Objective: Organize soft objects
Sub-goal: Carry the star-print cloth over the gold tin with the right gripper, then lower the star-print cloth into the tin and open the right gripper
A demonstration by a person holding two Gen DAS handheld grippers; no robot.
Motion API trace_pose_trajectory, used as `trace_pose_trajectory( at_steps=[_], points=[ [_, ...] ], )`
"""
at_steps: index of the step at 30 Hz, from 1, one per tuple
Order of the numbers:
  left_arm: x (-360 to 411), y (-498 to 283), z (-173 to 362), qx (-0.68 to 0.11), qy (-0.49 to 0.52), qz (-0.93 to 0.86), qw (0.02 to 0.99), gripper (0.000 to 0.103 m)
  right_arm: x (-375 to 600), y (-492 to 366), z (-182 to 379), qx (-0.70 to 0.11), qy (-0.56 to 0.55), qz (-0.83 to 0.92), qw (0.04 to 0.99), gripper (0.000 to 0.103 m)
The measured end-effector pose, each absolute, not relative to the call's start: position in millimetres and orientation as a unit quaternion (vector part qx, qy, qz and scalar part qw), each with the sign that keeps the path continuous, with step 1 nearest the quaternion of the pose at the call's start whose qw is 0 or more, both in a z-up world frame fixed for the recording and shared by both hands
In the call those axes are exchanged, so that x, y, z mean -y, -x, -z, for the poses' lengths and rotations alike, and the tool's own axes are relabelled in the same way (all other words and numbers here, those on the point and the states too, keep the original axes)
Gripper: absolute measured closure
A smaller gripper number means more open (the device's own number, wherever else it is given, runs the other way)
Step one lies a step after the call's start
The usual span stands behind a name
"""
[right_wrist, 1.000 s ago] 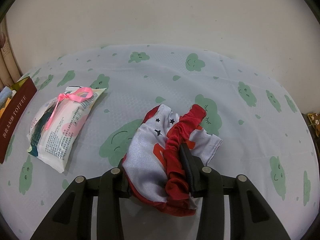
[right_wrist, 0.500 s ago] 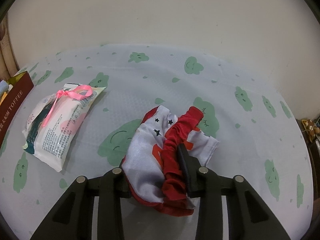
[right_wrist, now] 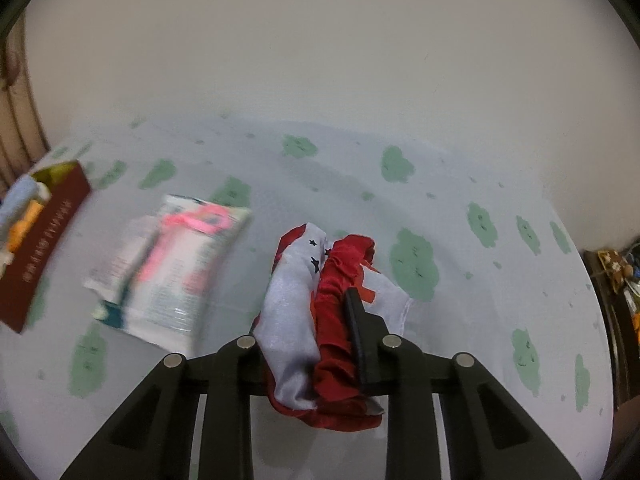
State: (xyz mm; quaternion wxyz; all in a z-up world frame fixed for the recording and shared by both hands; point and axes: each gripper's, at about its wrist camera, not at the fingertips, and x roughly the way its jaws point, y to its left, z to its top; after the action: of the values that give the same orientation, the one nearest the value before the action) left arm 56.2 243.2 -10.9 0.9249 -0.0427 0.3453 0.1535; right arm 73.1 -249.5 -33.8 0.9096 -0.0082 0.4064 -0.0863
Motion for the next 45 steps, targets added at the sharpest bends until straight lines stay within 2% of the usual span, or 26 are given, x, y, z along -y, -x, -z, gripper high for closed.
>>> trace_pose_trajectory(
  at_steps=[17,30,45],
  points=[
    [-267,-55,14,-0.356,0.103,-0.171,0.913,0.050,107,-79,-7,-0.389,0.011,-0.084,0.917,0.080],
    [-276,-54,15,-0.358,0.126,-0.178,0.908,0.050,-10,-97,0,-0.403,0.053,-0.192,0.893,0.080],
    [-270,-55,15,-0.358,0.112,-0.180,0.909,0.050,-68,-130,24,-0.405,0.101,-0.194,0.888,0.080]
  ],
)
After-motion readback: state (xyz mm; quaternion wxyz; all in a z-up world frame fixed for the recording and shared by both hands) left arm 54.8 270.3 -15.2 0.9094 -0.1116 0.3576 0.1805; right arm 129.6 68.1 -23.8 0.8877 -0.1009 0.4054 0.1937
